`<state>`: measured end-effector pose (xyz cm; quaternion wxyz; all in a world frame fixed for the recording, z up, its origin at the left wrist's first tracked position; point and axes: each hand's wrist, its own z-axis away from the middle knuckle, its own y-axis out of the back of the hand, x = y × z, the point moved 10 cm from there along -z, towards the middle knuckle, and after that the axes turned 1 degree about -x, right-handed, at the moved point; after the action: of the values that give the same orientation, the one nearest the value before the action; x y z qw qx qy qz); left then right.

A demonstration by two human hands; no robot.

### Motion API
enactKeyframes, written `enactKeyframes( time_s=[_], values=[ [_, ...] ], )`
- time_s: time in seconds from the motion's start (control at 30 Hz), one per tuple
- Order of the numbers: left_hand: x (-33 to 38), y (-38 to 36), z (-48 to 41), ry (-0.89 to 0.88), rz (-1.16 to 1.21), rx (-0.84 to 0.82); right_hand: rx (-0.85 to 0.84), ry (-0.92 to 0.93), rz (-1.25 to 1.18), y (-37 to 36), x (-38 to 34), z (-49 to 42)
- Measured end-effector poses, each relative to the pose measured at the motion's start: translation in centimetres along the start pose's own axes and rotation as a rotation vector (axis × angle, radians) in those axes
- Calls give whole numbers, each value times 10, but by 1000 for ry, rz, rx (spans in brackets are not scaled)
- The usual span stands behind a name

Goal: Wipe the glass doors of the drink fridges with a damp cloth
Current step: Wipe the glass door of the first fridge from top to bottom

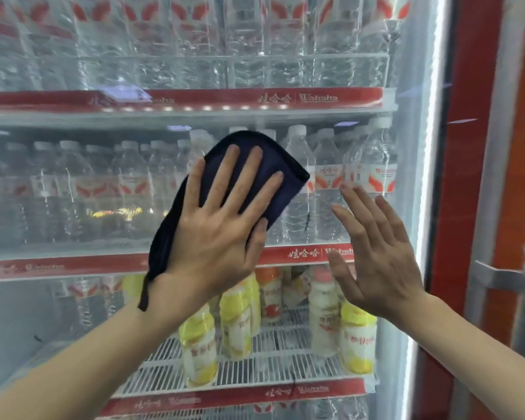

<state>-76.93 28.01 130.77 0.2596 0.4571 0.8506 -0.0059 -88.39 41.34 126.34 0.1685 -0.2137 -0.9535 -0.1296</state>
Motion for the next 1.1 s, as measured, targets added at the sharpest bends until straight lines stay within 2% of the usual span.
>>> enactKeyframes(
  time_s=[0.17,0.23,0.3,0.33,0.43,0.57,0.67,0.8,0.93,1.1],
  values=[
    [77,-24,59,-224,46,-65,11,-14,-144,6,2,-3],
    [86,-28,71,-330,57,-97,17,-37,-211,15,13,-2],
    [75,-25,54,-417,35,-118,21,-80,-148,23,34,4],
    [63,-18,33,-404,24,-94,15,-89,-90,25,44,8],
    [21,4,-34,-183,-32,8,-29,-45,4,22,53,18],
    [30,0,-39,0,-37,22,-13,-33,6,21,52,19],
    [68,-14,-1,-27,5,-6,-12,-27,8,22,51,20],
    [130,-34,53,-259,43,-103,-52,10,-43,28,54,20],
    [109,-22,14,-436,49,-93,-164,98,54,32,72,42],
    [52,5,-88,-102,-31,14,-243,76,60,28,77,60]
  ],
)
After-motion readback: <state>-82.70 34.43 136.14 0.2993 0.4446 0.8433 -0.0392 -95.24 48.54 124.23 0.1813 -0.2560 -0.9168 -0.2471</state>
